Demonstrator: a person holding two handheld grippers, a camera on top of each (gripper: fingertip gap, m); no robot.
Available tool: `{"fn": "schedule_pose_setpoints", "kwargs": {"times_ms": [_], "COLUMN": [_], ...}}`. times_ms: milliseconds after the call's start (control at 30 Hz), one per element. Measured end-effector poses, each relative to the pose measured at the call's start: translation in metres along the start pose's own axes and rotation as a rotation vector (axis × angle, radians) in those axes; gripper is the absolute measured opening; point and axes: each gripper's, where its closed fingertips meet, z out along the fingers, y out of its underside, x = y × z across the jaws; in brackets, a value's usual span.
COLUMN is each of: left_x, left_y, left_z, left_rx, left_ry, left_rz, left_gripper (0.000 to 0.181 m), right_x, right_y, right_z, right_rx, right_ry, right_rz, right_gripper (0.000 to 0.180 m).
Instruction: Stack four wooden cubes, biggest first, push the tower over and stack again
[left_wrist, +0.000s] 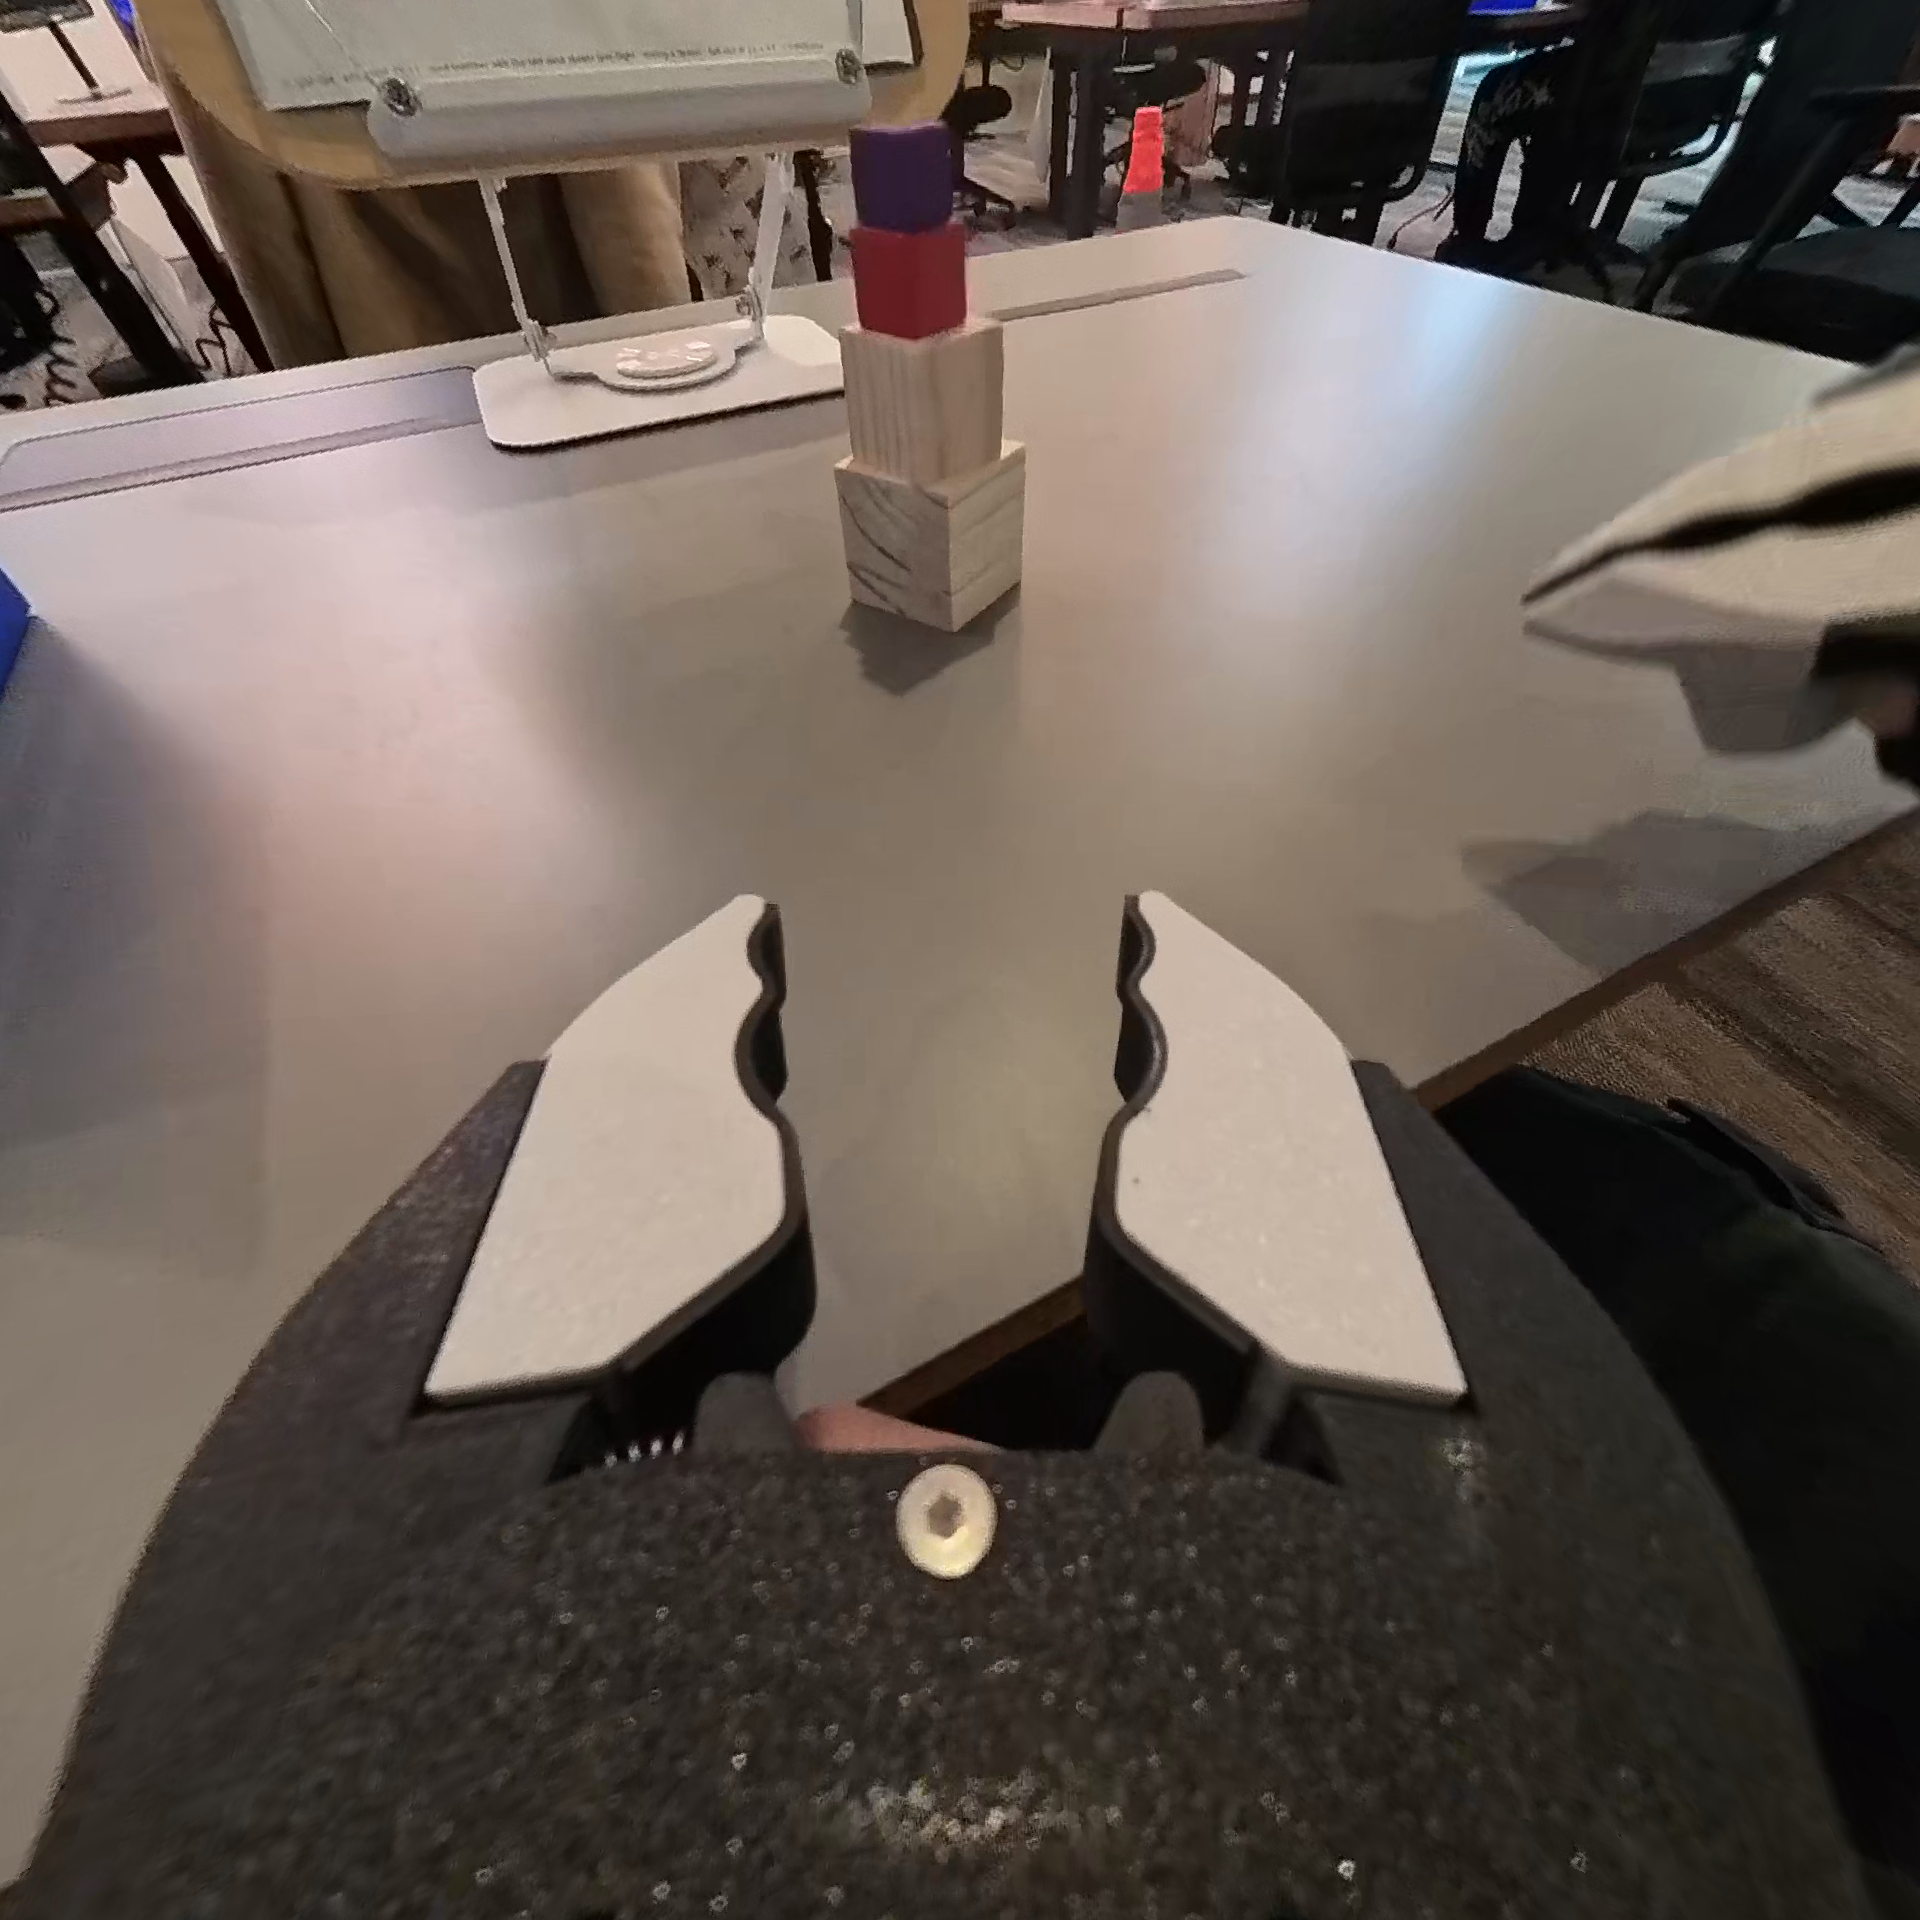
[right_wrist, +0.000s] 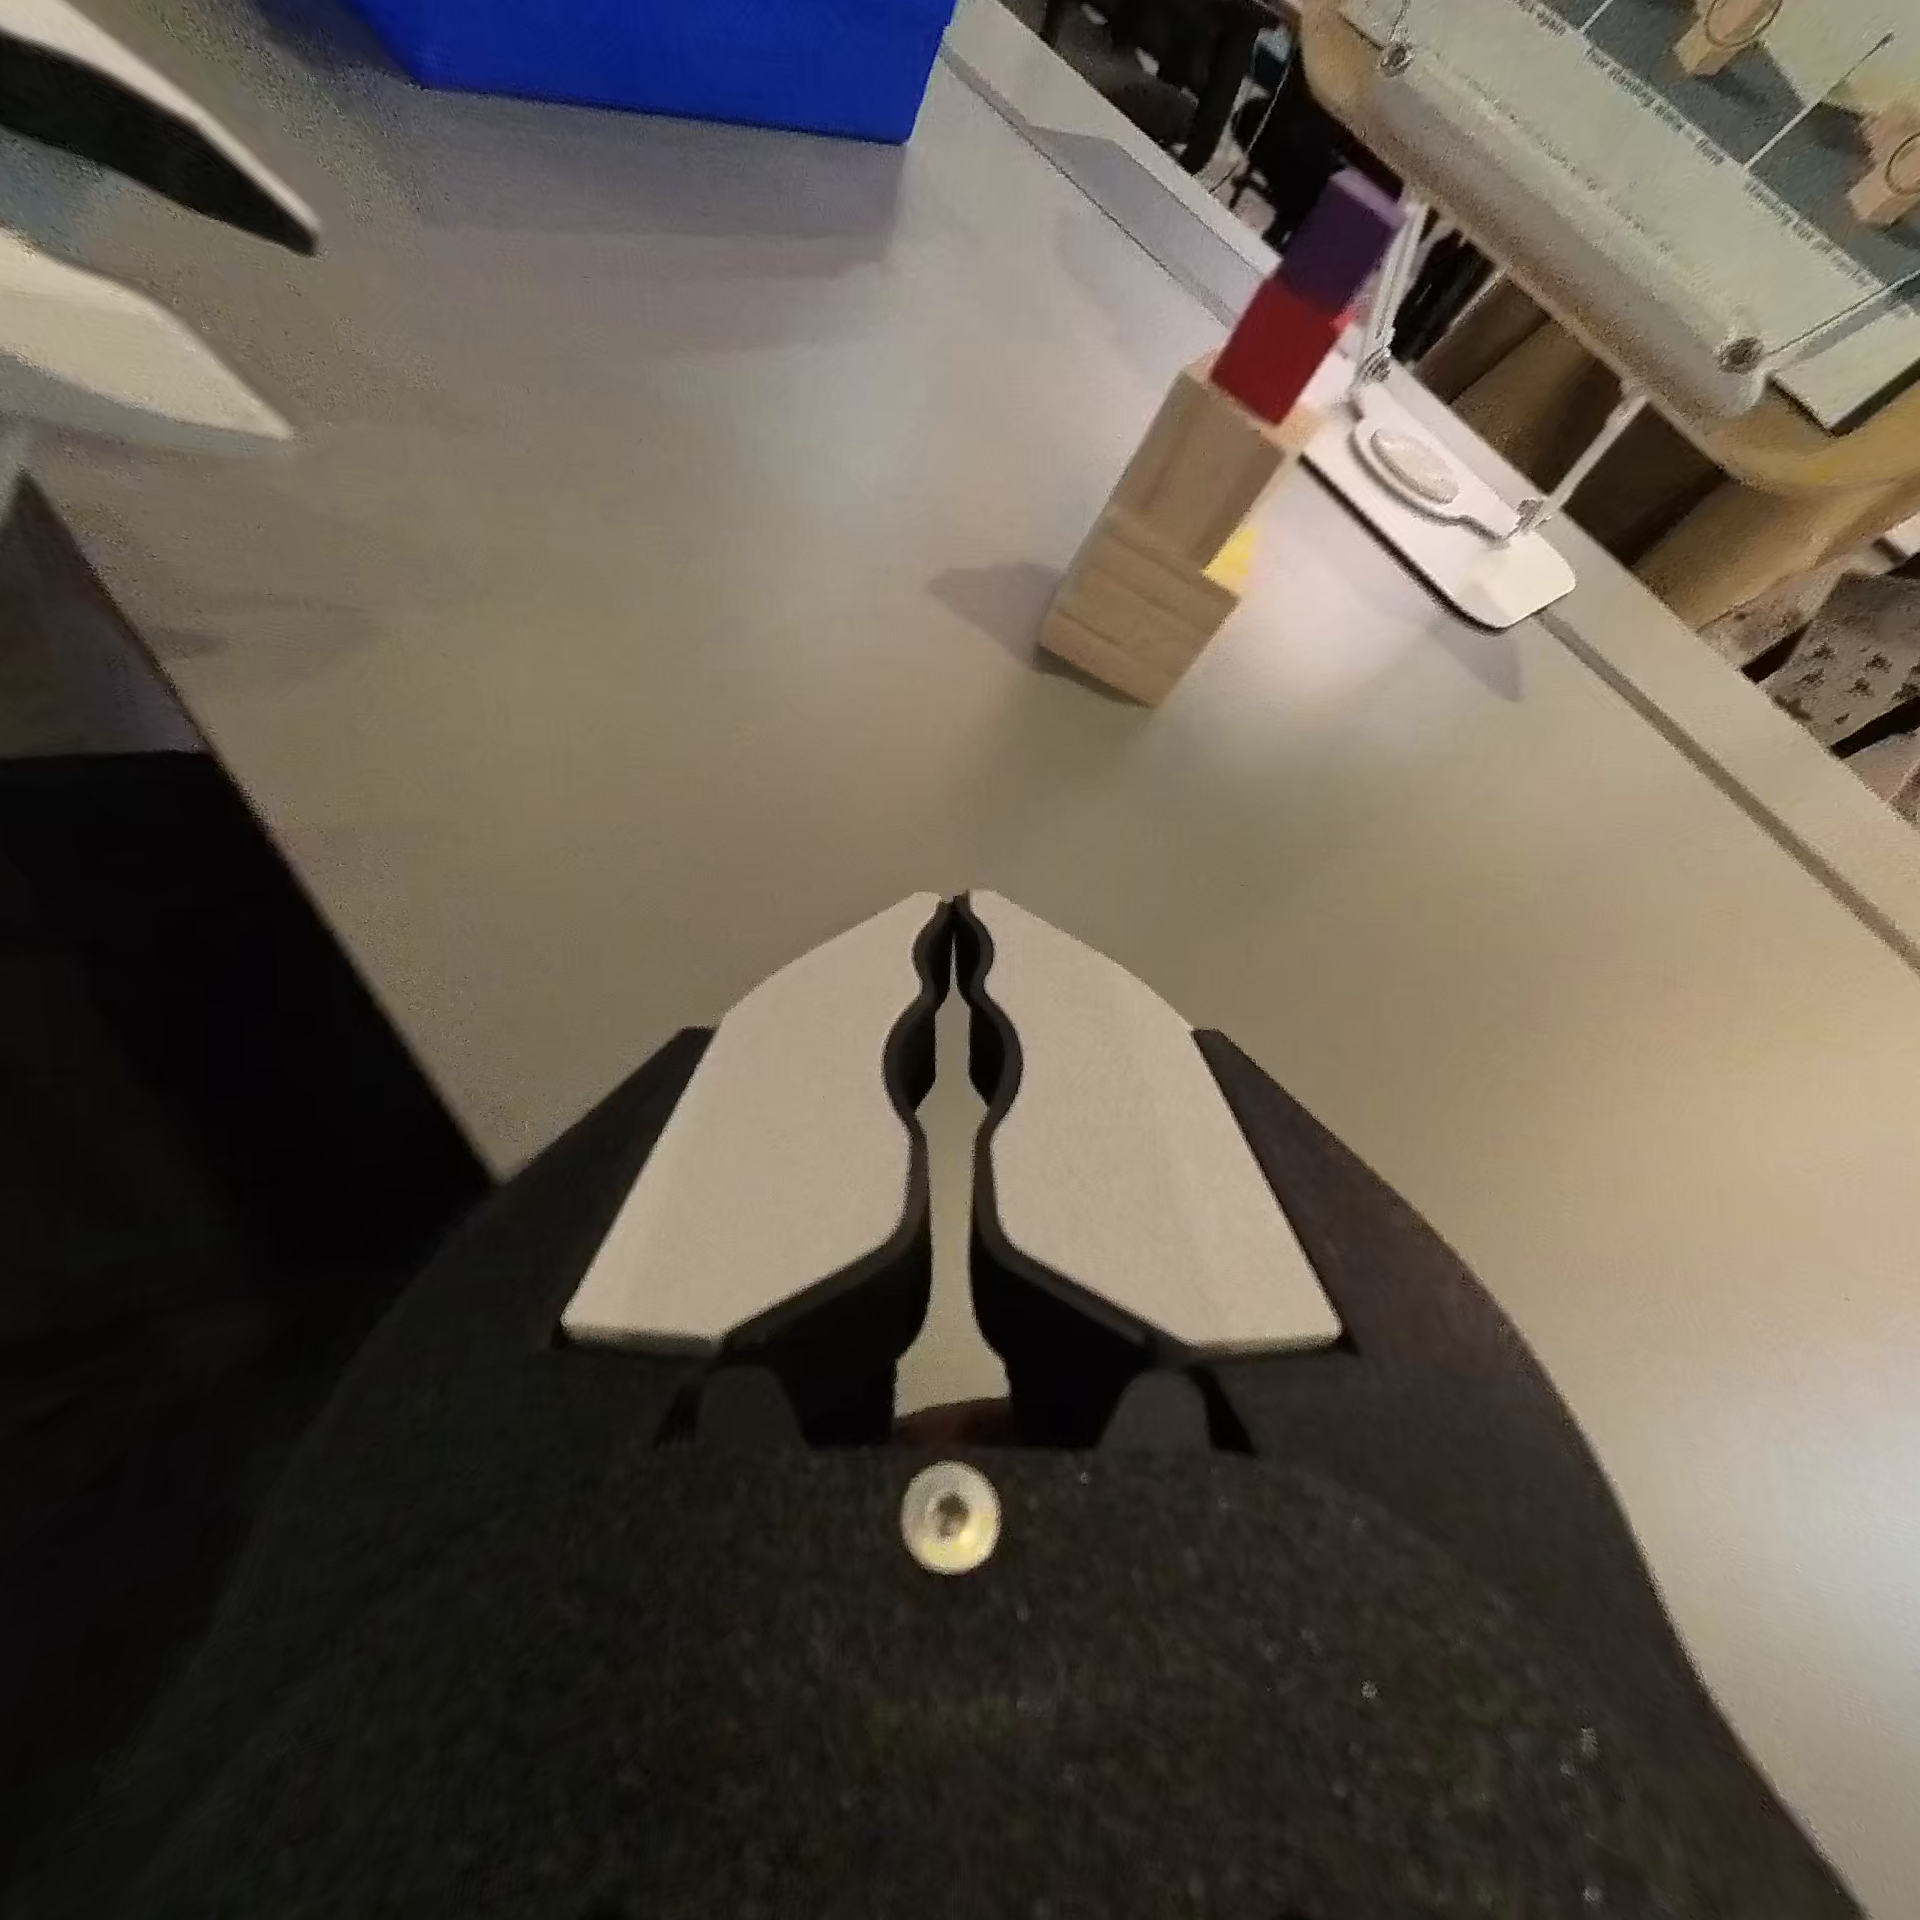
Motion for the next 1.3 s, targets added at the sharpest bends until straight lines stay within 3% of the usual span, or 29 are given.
{"fn": "schedule_pose_setpoints", "kwargs": {"times_ms": [133, 300, 367, 467, 533, 567, 667, 767, 867, 1100, 1300], "left_x": [0.004, 0.003, 0.004, 0.001, -0.004, -0.006, -0.008, -0.016, -0.019, -0.025, -0.027], "left_y": [0.002, -0.009, -0.011, -0.008, -0.004, -0.002, 0.004, 0.011, 0.013, 0.014, -0.002], "left_z": [-0.007, -0.015, -0.017, -0.013, -0.009, -0.007, -0.005, -0.005, -0.003, 0.002, -0.002], "left_rx": [-0.003, 0.035, 0.045, 0.046, 0.028, 0.017, -0.012, -0.031, -0.044, -0.023, 0.041], "left_ry": [0.004, 0.006, 0.008, -0.016, -0.045, -0.045, -0.012, -0.008, 0.002, -0.074, -0.133], "left_rz": [0.032, 0.066, 0.080, 0.126, 0.141, 0.130, 0.082, 0.036, -0.019, 0.024, 0.066], "left_gripper": [0.060, 0.057, 0.057, 0.056, 0.054, 0.053, 0.053, 0.053, 0.053, 0.055, 0.056], "right_x": [0.035, 0.041, 0.048, 0.074, 0.082, 0.085, 0.072, 0.058, 0.032, -0.020, -0.026], "right_y": [0.002, 0.006, 0.002, -0.016, -0.018, -0.018, -0.032, -0.032, -0.020, 0.001, 0.003], "right_z": [0.008, 0.038, 0.071, 0.160, 0.212, 0.216, 0.160, 0.094, 0.052, 0.008, -0.005], "right_rx": [-0.047, -0.101, -0.126, -0.177, -0.287, -0.327, -0.230, -0.155, -0.148, -0.013, 0.046], "right_ry": [-0.040, -0.087, -0.024, 0.063, 0.028, 0.017, -0.039, 0.005, 0.023, 0.040, 0.091], "right_rz": [-0.033, -0.112, -0.179, -0.183, -0.187, -0.177, -0.066, -0.081, -0.033, 0.169, 0.190], "right_gripper": [0.000, 0.000, 0.000, 0.000, 0.000, 0.000, 0.000, 0.000, 0.000, 0.010, 0.029]}}
